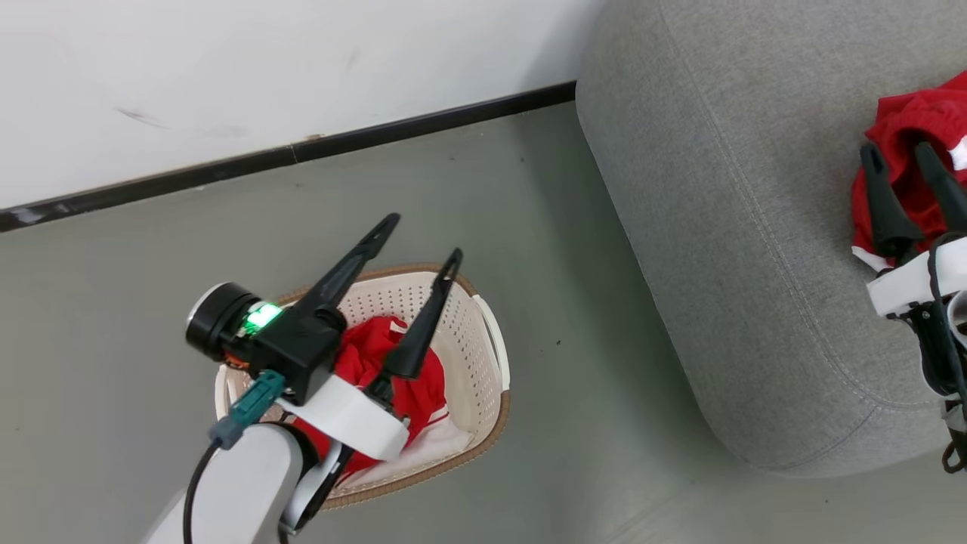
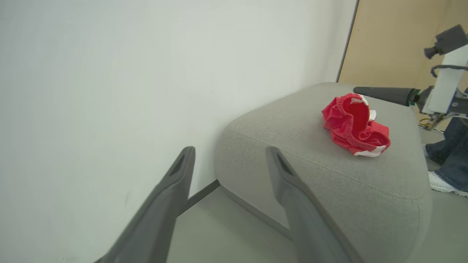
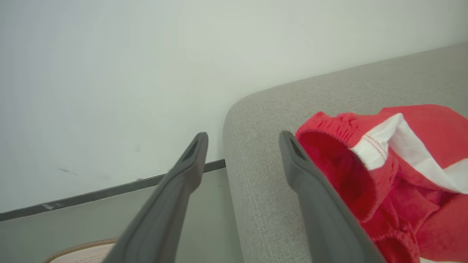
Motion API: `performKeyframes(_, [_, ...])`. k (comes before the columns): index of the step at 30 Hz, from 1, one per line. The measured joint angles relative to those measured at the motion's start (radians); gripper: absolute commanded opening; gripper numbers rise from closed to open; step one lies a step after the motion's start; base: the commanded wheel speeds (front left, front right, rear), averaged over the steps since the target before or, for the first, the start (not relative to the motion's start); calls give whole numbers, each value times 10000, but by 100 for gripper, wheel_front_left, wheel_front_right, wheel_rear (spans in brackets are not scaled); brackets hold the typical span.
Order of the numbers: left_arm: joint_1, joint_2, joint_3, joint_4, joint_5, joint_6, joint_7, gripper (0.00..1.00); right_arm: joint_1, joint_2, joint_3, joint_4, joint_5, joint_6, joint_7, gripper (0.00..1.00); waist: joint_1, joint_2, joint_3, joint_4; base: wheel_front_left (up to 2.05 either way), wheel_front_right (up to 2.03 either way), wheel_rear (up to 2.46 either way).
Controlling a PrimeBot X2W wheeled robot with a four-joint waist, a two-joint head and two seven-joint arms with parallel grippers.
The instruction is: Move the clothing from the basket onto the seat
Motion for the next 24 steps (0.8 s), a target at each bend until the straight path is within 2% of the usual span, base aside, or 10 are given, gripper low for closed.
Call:
performKeyframes(10, [876, 140, 1120, 750, -328, 690, -621, 100, 278, 102, 274, -1177, -665, 0, -44, 100, 0, 0, -611, 184, 0, 0, 0])
performKeyframes(24, [2566, 284, 2426, 1707, -836, 1574, -1137, 100, 1330, 616, 449, -1987, -2094, 0, -46, 100, 0, 0, -1730, 705, 0, 0, 0])
